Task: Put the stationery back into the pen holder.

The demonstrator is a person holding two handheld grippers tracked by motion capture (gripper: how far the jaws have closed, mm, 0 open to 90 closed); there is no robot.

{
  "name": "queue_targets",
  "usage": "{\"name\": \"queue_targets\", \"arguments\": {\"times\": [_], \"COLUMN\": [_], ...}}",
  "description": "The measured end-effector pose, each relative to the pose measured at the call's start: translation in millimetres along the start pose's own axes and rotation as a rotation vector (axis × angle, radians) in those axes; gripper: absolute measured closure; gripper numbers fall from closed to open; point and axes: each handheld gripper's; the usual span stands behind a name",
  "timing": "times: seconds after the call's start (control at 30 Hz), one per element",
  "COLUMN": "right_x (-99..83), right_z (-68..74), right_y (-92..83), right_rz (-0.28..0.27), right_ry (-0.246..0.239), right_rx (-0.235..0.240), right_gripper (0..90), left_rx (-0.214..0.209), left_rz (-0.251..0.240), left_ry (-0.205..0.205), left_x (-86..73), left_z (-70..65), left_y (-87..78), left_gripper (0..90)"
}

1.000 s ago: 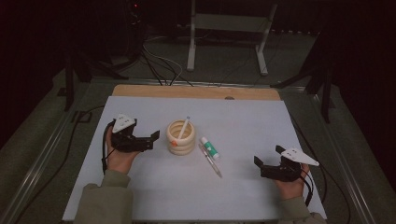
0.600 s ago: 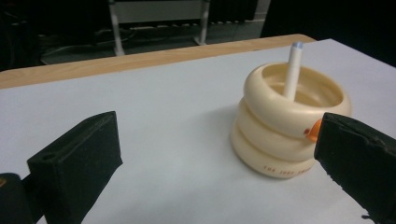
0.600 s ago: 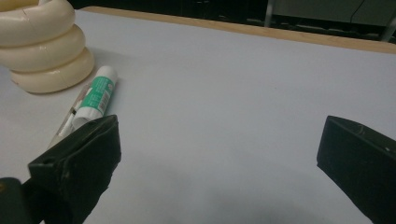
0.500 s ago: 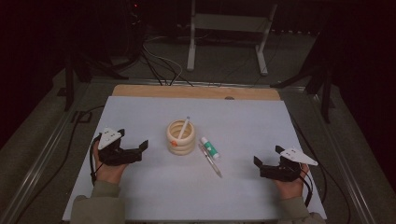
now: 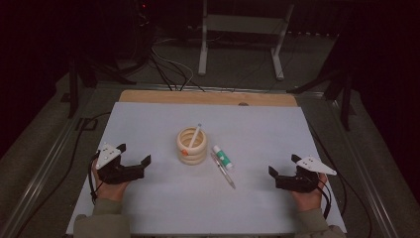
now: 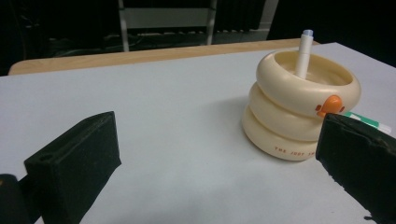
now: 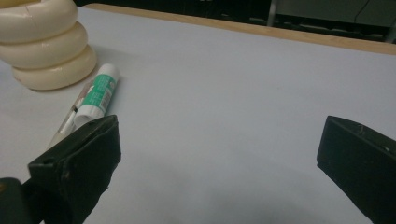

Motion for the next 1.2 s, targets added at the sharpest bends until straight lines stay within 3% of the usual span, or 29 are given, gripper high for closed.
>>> {"name": "queue_targets", "arguments": {"times": [0.1, 0.3, 0.57, 0.7, 0.9, 1.2], "right_x": [-0.7, 1.6, 11.5, 22.9, 34.1, 58.6], "right_z": [1.9, 5.3, 7.9, 12.9, 14.4, 20.0], "right_y": [2.1, 1.4, -0.7, 4.4, 15.7, 37.2], "right_rz": [0.022, 0.015, 0.018, 0.064, 0.118, 0.192], "right_ry": [-0.002, -0.015, -0.006, -0.026, -0.016, -0.059], "right_rx": [0.012, 0.005, 0.032, 0.027, 0.042, 0.060], "right_gripper": [0.1, 0.1, 0.0, 0.1, 0.1, 0.1], "left_rx": [0.015, 0.049, 0.093, 0.100, 0.102, 0.102], "left_rz": [-0.001, -0.025, -0.057, -0.049, -0.045, -0.048], "left_ry": [0.013, 0.033, 0.031, 0.040, 0.055, 0.051], "left_x": [-2.1, -4.7, -7.2, -9.0, -9.6, -9.8], "left_z": [-0.9, -2.5, -2.0, -3.5, -6.3, -5.6], "left_y": [-0.8, -1.0, -3.4, -1.9, 0.3, 1.1], "left_gripper": [0.2, 0.2, 0.3, 0.3, 0.3, 0.3]}}
Point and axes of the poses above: each handheld gripper's, and its own axes: y roughly forward along the jaws, x roughly out of its top, z roughly to its left, and after that the axes turned 2 degrees about -y, right-handed
